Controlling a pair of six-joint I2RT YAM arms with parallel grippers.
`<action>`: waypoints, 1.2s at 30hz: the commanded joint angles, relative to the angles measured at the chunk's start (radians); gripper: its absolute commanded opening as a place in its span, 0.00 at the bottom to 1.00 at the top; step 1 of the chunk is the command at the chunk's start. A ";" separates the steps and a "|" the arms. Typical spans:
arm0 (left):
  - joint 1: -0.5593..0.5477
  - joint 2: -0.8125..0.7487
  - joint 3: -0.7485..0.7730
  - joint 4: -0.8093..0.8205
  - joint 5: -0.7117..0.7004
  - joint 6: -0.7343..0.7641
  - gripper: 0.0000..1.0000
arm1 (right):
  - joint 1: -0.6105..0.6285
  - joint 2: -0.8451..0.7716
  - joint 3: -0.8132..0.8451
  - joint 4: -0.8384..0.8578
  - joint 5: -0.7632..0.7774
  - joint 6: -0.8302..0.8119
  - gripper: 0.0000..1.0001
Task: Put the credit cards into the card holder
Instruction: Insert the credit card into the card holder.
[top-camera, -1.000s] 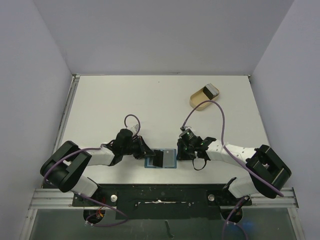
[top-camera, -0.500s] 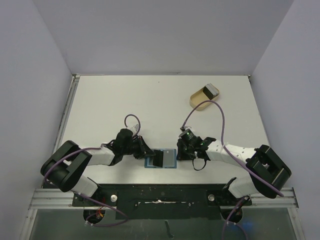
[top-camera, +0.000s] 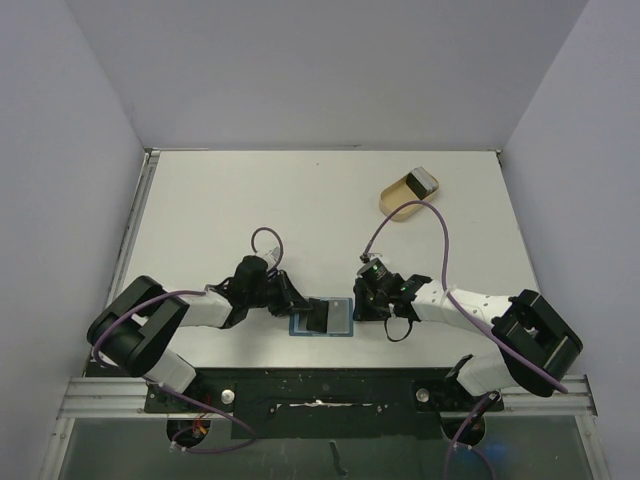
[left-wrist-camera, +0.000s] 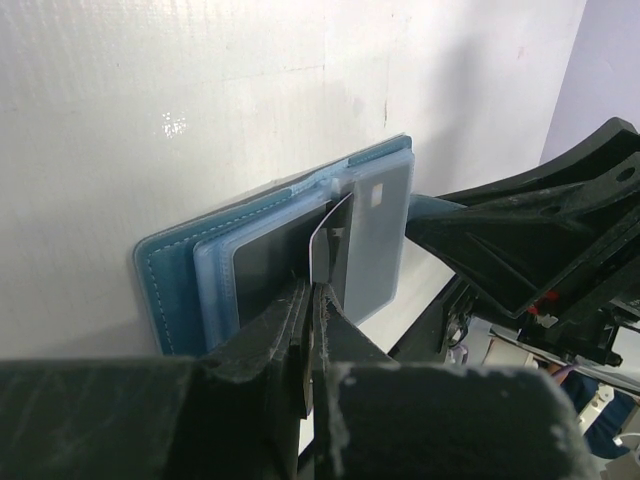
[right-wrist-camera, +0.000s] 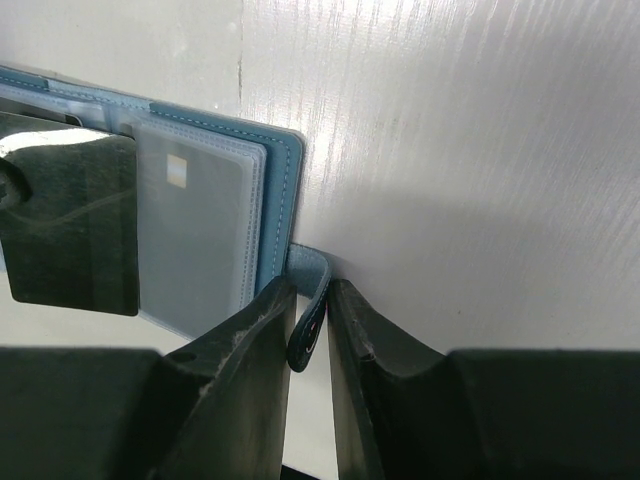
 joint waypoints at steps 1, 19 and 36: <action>-0.010 0.012 0.027 0.033 -0.006 0.025 0.00 | 0.011 0.007 0.017 0.013 0.014 0.007 0.22; -0.010 0.030 0.068 -0.029 -0.023 0.046 0.00 | 0.018 0.002 0.011 0.015 0.024 0.029 0.22; -0.024 0.025 0.022 0.021 0.002 -0.048 0.00 | 0.020 0.010 0.011 0.020 0.028 0.036 0.22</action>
